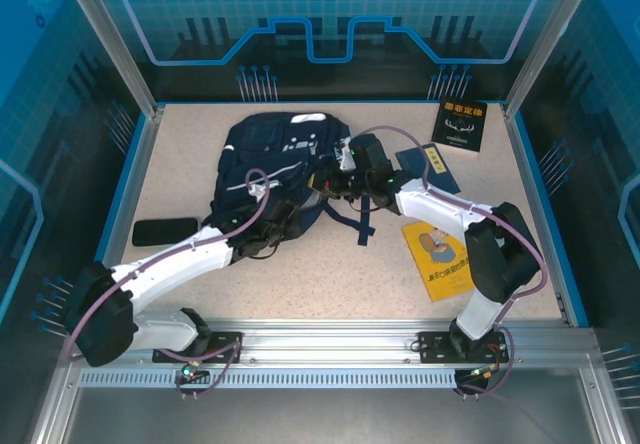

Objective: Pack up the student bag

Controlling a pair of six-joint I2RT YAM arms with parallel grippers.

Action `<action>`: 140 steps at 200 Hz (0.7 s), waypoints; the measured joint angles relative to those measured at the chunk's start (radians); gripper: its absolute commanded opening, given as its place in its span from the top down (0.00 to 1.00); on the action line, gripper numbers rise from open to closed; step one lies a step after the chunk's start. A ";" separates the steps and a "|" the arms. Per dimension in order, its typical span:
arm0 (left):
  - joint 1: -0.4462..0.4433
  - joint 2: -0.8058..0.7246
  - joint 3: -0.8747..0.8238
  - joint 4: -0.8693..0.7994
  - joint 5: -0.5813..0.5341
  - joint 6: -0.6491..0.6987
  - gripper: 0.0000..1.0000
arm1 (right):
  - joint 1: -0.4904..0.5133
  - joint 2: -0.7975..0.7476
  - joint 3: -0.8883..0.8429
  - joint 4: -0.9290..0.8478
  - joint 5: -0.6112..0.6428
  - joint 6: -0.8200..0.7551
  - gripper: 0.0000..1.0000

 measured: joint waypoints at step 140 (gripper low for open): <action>0.045 -0.015 -0.062 0.172 0.216 0.202 1.00 | -0.168 -0.028 -0.046 -0.132 -0.029 -0.142 0.37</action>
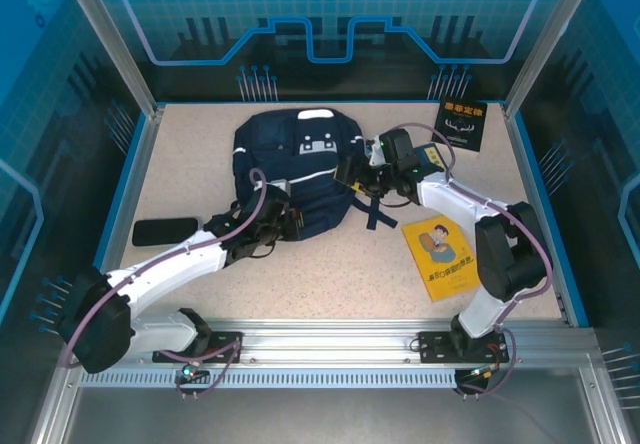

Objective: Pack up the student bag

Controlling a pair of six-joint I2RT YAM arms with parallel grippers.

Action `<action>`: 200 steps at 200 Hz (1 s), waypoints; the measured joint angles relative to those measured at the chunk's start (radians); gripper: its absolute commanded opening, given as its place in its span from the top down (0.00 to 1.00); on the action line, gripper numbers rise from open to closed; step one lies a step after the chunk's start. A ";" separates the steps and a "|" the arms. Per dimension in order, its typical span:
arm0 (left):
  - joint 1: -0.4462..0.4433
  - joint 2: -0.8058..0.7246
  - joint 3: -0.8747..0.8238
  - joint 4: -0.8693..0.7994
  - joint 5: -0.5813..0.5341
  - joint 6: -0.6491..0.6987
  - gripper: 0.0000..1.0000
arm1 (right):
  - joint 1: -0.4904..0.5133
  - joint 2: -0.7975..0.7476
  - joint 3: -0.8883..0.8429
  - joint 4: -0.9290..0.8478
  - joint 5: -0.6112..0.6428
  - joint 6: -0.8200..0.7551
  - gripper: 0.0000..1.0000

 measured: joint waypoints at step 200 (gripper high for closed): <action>-0.077 0.191 0.063 0.139 0.169 0.092 1.00 | 0.099 -0.086 -0.078 -0.219 0.248 0.288 0.55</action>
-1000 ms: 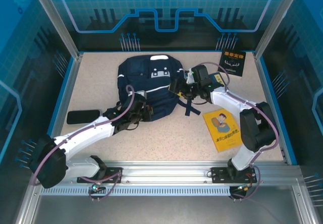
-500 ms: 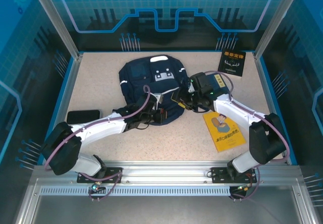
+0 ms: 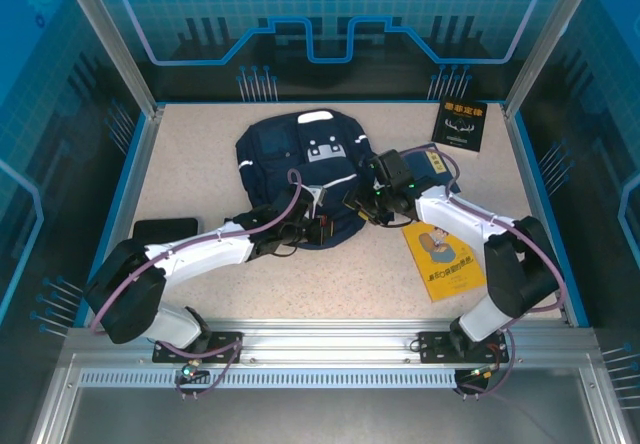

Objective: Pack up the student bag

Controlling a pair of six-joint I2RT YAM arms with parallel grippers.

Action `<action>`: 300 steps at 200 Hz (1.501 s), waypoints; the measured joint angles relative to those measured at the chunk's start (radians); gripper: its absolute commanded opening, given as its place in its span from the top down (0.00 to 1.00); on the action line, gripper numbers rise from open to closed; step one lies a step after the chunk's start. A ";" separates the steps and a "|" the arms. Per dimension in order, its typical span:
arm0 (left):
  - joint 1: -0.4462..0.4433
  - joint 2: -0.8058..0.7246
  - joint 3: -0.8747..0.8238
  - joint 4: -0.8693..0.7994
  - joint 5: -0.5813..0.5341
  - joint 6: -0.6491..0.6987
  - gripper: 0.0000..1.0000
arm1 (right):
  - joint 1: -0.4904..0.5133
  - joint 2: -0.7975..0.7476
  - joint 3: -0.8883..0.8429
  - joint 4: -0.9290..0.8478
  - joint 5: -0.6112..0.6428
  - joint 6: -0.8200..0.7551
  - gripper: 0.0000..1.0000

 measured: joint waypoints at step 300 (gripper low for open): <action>0.229 -0.129 -0.050 -0.192 0.061 0.198 1.00 | -0.140 -0.038 0.021 -0.035 0.028 -0.291 0.38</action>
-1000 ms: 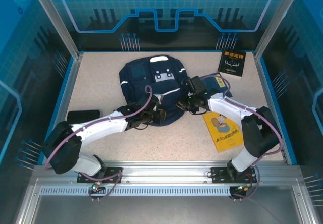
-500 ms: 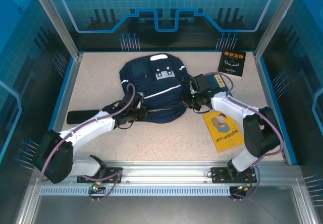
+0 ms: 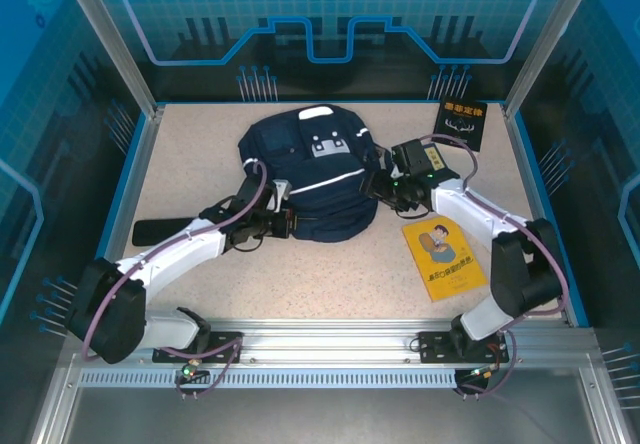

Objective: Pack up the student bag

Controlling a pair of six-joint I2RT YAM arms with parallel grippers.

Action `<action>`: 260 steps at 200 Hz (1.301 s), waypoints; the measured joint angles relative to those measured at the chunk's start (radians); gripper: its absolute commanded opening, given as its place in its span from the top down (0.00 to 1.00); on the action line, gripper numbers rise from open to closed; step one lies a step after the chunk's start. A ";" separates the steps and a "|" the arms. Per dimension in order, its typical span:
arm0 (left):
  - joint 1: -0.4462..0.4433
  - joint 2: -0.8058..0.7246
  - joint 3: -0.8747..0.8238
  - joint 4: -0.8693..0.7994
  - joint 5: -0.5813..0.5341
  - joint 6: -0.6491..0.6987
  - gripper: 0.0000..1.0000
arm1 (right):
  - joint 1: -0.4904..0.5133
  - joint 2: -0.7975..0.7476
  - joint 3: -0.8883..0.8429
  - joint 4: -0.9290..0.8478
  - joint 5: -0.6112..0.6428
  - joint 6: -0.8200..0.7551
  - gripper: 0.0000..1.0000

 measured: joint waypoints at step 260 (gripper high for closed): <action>-0.176 0.151 0.119 0.083 0.084 -0.019 1.00 | 0.154 -0.156 -0.227 -0.038 -0.034 0.562 0.55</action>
